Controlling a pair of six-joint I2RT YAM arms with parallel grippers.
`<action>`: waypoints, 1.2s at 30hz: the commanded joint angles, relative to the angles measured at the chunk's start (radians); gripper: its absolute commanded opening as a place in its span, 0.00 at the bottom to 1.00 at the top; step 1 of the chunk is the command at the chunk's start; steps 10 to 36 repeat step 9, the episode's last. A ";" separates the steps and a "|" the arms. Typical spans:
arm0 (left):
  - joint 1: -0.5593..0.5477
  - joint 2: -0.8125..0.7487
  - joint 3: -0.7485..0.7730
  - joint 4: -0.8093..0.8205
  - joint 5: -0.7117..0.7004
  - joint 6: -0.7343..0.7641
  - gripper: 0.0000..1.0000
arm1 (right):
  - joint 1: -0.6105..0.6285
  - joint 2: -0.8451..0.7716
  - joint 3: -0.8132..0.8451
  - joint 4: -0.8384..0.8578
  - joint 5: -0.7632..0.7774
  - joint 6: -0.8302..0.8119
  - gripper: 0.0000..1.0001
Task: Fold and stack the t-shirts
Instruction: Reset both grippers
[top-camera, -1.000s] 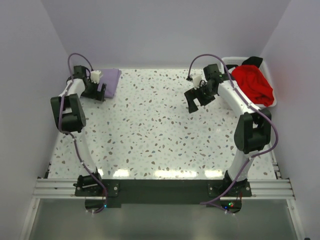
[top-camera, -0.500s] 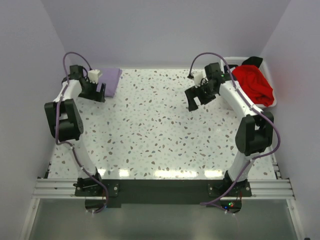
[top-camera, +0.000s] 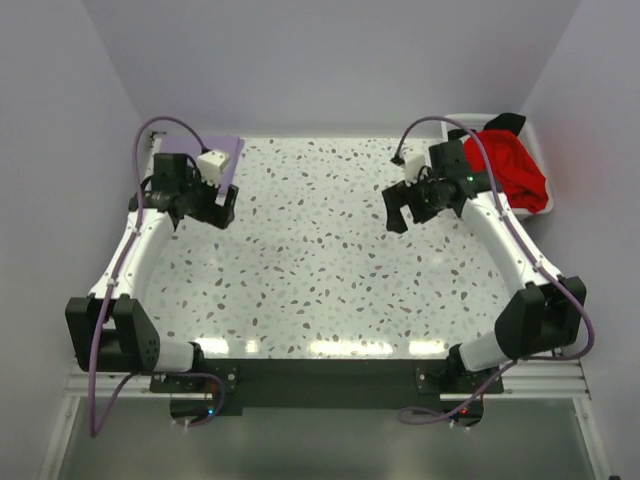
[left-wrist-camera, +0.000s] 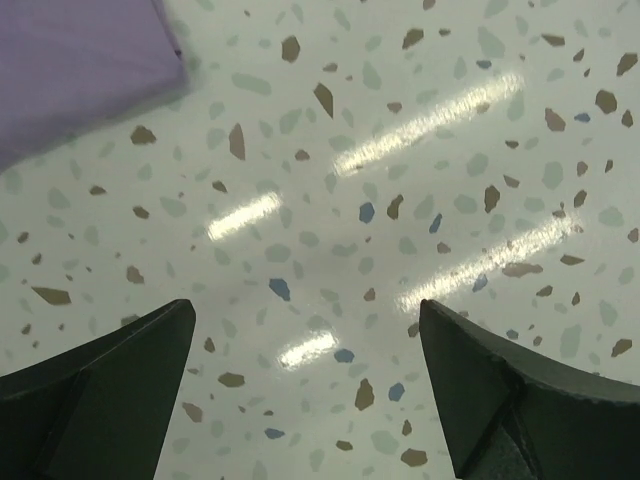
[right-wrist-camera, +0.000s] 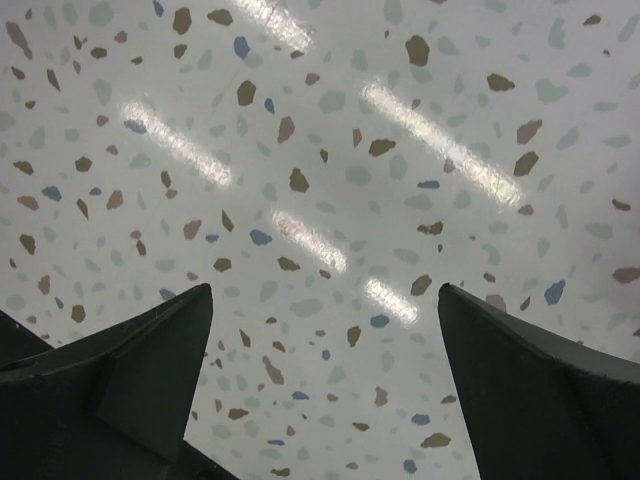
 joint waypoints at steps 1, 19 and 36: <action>-0.013 -0.084 -0.113 0.028 -0.027 -0.048 1.00 | -0.005 -0.145 -0.112 0.021 0.041 0.009 0.99; -0.019 -0.262 -0.258 0.010 -0.077 -0.049 1.00 | -0.007 -0.417 -0.366 0.017 0.068 -0.010 0.99; -0.019 -0.262 -0.258 0.010 -0.077 -0.049 1.00 | -0.007 -0.417 -0.366 0.017 0.068 -0.010 0.99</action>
